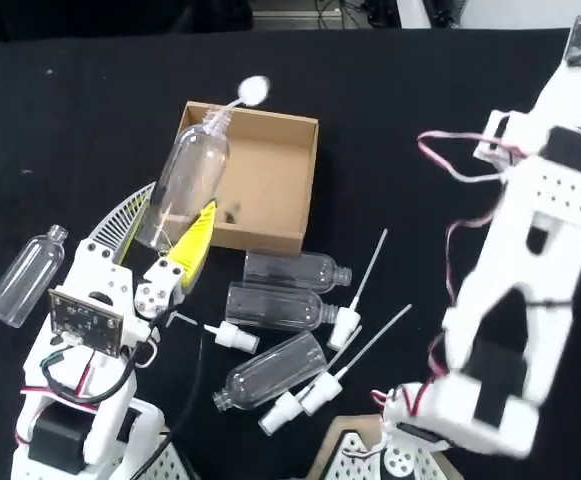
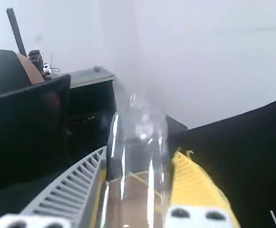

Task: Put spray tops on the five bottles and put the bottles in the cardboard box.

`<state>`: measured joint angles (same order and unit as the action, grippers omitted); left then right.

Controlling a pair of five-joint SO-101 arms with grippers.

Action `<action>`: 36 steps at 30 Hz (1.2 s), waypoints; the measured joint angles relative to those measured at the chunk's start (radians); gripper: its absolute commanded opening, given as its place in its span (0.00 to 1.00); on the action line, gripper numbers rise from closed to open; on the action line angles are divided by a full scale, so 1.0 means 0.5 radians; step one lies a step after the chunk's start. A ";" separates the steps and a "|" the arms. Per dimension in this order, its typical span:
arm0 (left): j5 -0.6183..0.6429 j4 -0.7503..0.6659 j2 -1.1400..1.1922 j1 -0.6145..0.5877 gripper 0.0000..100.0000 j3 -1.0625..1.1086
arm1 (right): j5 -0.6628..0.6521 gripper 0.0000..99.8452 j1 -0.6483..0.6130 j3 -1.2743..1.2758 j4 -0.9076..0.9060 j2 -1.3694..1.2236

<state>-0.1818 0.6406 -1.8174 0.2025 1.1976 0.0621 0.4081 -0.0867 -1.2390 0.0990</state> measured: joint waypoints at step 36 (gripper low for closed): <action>-0.018 0.233 0.423 -0.580 0.11 0.117 | 0.003 0.01 -0.491 1.691 0.911 0.672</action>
<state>-0.1910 0.7572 -1.6057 -0.0875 1.2559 0.0637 0.1626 0.7587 -0.7833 0.4350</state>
